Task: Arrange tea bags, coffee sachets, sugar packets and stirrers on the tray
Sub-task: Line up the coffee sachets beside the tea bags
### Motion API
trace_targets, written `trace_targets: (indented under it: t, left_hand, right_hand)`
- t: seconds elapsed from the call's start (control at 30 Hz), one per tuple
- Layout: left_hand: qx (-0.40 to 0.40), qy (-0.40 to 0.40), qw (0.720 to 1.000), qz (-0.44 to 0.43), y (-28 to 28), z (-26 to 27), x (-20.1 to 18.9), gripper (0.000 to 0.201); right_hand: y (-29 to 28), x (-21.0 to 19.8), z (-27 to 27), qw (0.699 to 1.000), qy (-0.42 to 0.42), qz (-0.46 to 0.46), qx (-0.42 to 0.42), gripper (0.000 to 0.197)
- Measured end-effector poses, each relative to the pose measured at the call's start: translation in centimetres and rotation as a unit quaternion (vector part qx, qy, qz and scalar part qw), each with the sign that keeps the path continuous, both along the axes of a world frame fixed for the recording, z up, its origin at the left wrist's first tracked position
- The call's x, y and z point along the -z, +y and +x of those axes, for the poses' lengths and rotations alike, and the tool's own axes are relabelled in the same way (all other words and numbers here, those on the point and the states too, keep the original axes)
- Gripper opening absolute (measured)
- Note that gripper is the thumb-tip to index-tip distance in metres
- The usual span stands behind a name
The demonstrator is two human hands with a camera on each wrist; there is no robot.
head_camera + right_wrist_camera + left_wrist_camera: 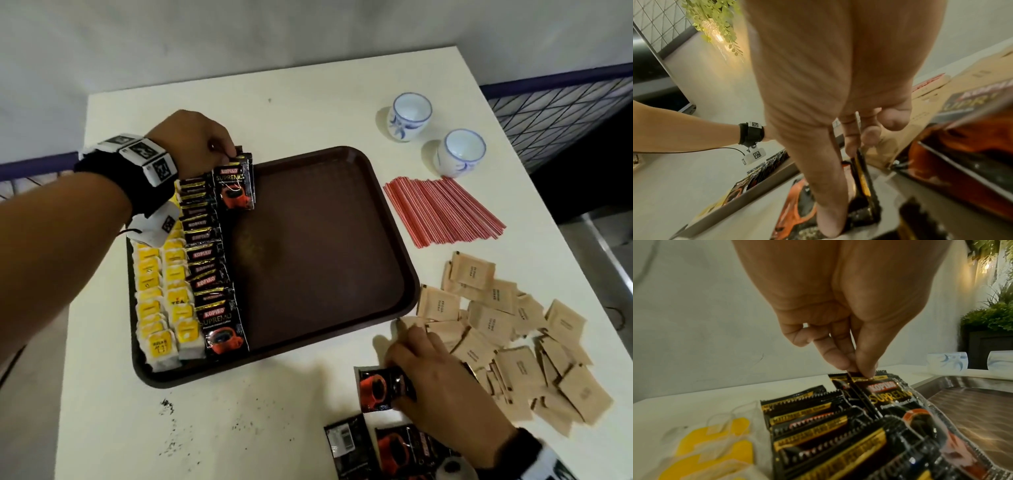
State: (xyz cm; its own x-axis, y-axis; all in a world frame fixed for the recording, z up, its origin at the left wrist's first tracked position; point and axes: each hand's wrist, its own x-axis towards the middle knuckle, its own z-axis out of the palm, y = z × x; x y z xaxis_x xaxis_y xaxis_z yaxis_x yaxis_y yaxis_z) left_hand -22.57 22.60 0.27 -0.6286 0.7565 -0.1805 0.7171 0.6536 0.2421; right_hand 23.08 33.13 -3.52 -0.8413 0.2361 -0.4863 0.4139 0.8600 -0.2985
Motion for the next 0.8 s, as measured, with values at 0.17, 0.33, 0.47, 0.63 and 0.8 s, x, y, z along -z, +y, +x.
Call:
trace_targets:
  t: [0.17,0.33,0.47,0.63,0.8]
  left_hand:
    - [-0.001,-0.005,1.0,-0.006,0.2,-0.3,0.4,0.013]
    - [0.001,-0.003,1.0,0.015,0.0,-0.1,-0.5,0.011]
    - [0.058,-0.017,0.995,0.081,0.8,3.7,-2.8,0.005]
    - [0.17,-0.245,0.948,0.111,1.2,11.8,-4.3,0.019]
    - [0.163,-0.304,0.937,0.057,0.9,13.8,-3.2,0.021]
  right_hand:
    - [0.3,0.0,-0.3,0.996,0.051,-0.074,0.001,0.027]
    - [1.8,-2.3,-1.1,0.977,0.075,-0.187,0.067,0.023]
    - [2.7,-3.6,-4.0,0.971,0.122,-0.19,0.081,0.03]
    - [2.9,-3.9,-9.6,0.949,0.177,-0.235,0.109,0.022]
    - [2.0,-3.3,-14.2,0.939,0.206,-0.245,0.123,0.028]
